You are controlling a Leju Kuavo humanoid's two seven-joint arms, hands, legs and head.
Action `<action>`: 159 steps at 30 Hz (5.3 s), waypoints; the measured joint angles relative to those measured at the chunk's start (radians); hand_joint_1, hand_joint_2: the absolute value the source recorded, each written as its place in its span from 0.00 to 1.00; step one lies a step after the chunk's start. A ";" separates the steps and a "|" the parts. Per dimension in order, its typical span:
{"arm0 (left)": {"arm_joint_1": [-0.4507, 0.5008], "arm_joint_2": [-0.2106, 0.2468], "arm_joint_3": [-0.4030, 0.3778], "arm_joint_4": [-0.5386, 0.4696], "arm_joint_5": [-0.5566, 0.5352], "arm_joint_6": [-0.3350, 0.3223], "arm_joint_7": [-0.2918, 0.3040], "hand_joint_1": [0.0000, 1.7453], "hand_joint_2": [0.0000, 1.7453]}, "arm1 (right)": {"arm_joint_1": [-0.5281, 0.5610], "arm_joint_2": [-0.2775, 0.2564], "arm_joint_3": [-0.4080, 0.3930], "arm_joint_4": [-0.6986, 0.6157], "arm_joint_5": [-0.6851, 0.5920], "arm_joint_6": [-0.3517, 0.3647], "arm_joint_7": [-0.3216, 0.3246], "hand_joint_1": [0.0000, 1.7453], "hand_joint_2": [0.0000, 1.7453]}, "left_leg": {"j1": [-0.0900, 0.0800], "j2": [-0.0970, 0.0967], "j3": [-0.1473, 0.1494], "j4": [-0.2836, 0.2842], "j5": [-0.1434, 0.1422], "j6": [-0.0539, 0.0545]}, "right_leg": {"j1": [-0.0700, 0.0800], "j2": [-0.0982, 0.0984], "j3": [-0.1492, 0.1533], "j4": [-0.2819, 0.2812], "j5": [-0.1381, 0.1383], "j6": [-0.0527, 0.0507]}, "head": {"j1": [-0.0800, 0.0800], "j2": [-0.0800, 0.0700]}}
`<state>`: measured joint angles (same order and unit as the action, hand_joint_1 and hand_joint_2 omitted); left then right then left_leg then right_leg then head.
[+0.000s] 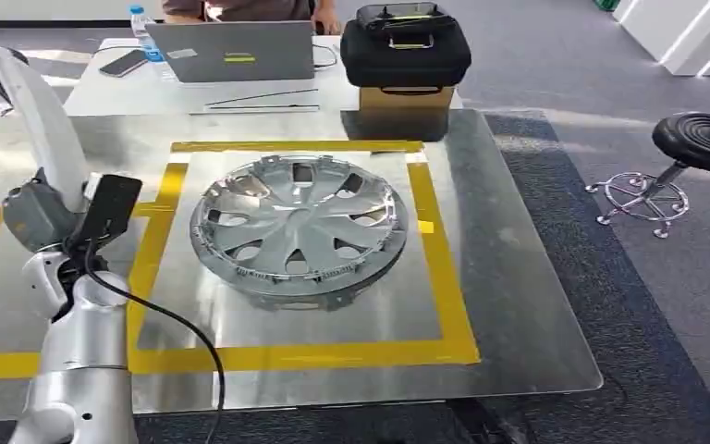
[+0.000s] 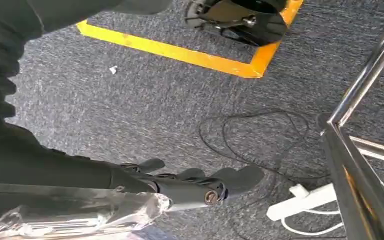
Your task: Take the parts from the cabinet and place them on the table.
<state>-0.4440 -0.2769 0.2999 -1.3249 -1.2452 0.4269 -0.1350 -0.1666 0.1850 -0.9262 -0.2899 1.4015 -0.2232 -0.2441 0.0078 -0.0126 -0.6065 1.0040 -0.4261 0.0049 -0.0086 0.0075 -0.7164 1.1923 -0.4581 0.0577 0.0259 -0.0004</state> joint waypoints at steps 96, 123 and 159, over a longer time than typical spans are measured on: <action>0.059 0.076 0.238 0.108 0.000 -0.108 -0.010 0.00 1.00 | 0.021 -0.010 -0.005 -0.002 -0.075 -0.013 -0.047 0.00 0.00 | 0.000 -0.002 0.013 -0.002 -0.004 -0.028 | 0.006 0.005 0.108 -0.162 0.023 -0.012 | -0.003 0.000; 0.350 -0.012 -0.113 -0.551 1.109 -0.622 -0.461 0.00 0.00 | 0.049 -0.013 -0.030 -0.002 -0.100 -0.023 -0.052 0.00 0.00 | 0.005 0.000 0.019 0.001 -0.013 -0.006 | 0.001 0.000 0.058 -0.051 -0.004 0.003 | 0.001 0.000; 0.458 -0.003 -0.315 -0.726 1.379 -0.846 -0.563 0.00 0.00 | 0.064 0.006 -0.269 0.012 -0.266 0.152 0.367 0.00 0.00 | 0.001 -0.001 0.033 -0.007 -0.015 -0.032 | 0.010 0.004 0.129 -0.165 0.007 -0.021 | -0.003 0.000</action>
<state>0.0138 -0.2796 -0.0149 -2.0512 0.1343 -0.4189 -0.6985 -0.1030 0.1915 -1.1952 -0.2781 1.1360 -0.0713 0.1228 0.0086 -0.0139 -0.5737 0.9966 -0.4413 -0.0269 0.0011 0.0112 -0.5870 1.0272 -0.4508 0.0367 0.0225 -0.0004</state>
